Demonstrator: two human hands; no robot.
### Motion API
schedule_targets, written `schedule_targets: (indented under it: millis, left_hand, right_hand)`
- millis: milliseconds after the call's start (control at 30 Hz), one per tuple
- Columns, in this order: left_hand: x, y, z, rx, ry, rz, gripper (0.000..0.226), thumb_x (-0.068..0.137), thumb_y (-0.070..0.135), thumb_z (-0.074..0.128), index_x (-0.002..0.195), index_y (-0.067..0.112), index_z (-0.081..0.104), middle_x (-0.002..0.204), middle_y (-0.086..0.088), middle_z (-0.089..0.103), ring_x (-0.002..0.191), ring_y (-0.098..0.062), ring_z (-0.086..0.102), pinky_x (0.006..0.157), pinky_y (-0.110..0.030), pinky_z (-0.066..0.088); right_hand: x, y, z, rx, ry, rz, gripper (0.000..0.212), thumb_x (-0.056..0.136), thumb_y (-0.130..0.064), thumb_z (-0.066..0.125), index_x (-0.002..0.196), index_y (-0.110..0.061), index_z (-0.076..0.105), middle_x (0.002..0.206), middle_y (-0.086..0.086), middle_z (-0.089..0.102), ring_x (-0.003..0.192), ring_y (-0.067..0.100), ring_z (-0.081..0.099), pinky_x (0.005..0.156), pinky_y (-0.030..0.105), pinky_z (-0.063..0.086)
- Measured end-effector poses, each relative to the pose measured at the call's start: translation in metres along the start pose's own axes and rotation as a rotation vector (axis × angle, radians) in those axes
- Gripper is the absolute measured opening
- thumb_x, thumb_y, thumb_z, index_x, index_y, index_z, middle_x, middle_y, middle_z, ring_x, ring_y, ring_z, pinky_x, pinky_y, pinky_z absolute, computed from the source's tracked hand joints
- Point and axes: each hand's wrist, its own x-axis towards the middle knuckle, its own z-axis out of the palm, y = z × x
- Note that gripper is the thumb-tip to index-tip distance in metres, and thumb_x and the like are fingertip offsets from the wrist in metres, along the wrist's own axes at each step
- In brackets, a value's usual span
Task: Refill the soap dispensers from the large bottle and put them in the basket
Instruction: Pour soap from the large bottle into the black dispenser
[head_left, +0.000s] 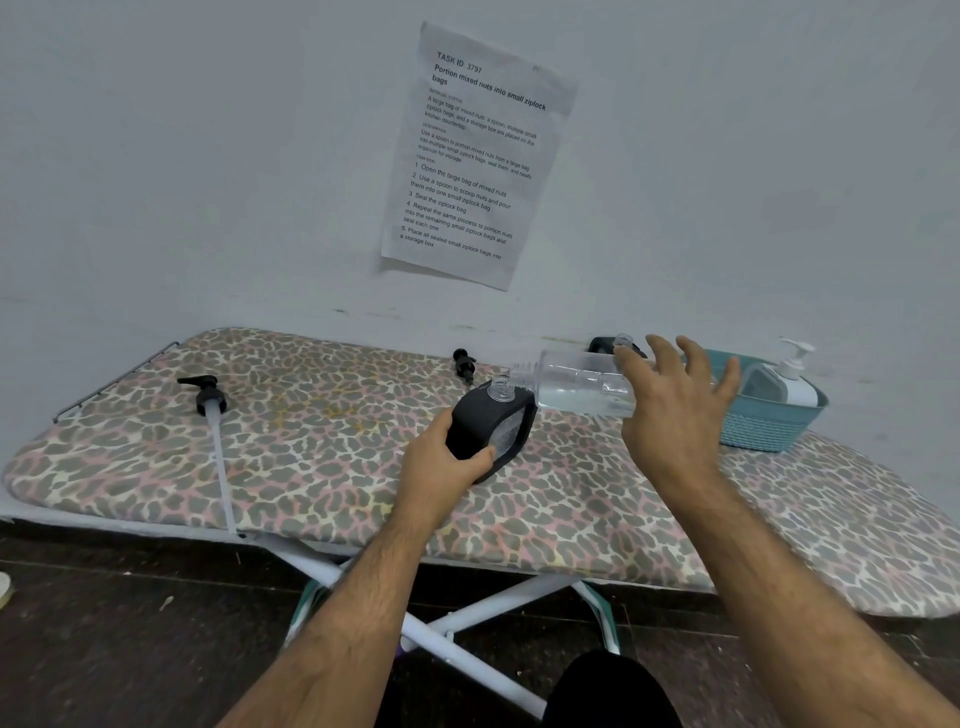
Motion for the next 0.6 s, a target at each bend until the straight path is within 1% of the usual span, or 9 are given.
schedule_targets:
  millis: [100, 367, 500, 600]
  left_hand:
    - [0.0001, -0.001, 0.0, 0.003, 0.003, 0.002, 0.052, 0.081, 0.024, 0.077, 0.129, 0.023, 0.057, 0.105, 0.017, 0.066, 0.093, 0.009, 0.061, 0.068, -0.005, 0.048]
    - [-0.0002, -0.0007, -0.0001, -0.003, 0.0, -0.004, 0.052, 0.082, 0.021, 0.077, 0.13, 0.022, 0.057, 0.102, 0.019, 0.065, 0.092, 0.008, 0.062, 0.067, -0.004, 0.048]
    - [-0.0007, -0.0001, -0.0003, -0.002, 0.001, 0.0, 0.051, 0.081, 0.022, 0.077, 0.129, 0.023, 0.058, 0.101, 0.022, 0.065, 0.09, 0.011, 0.061, 0.067, -0.003, 0.047]
    - [-0.0006, 0.0002, -0.0004, 0.006, 0.004, 0.001, 0.051, 0.081, 0.023, 0.077, 0.129, 0.023, 0.058, 0.101, 0.021, 0.065, 0.091, 0.01, 0.061, 0.068, -0.004, 0.047]
  right_hand:
    - [0.0001, 0.0001, -0.0005, 0.002, 0.002, -0.001, 0.071, 0.068, 0.011, 0.067, 0.127, -0.028, 0.061, 0.142, 0.01, 0.052, 0.138, 0.037, 0.036, 0.11, 0.07, 0.015]
    - [-0.0008, 0.0003, 0.001, 0.004, 0.014, -0.004, 0.071, 0.067, 0.013, 0.066, 0.126, -0.027, 0.062, 0.141, 0.01, 0.053, 0.137, 0.037, 0.037, 0.11, 0.07, 0.015]
    - [-0.0004, 0.0004, 0.0013, 0.0, 0.019, -0.007, 0.071, 0.066, 0.013, 0.067, 0.125, -0.027, 0.062, 0.14, 0.01, 0.053, 0.137, 0.038, 0.038, 0.11, 0.07, 0.016]
    - [0.0005, 0.0004, 0.0012, 0.008, 0.025, -0.009, 0.07, 0.067, 0.013, 0.067, 0.125, -0.027, 0.062, 0.14, 0.01, 0.053, 0.137, 0.038, 0.037, 0.11, 0.07, 0.016]
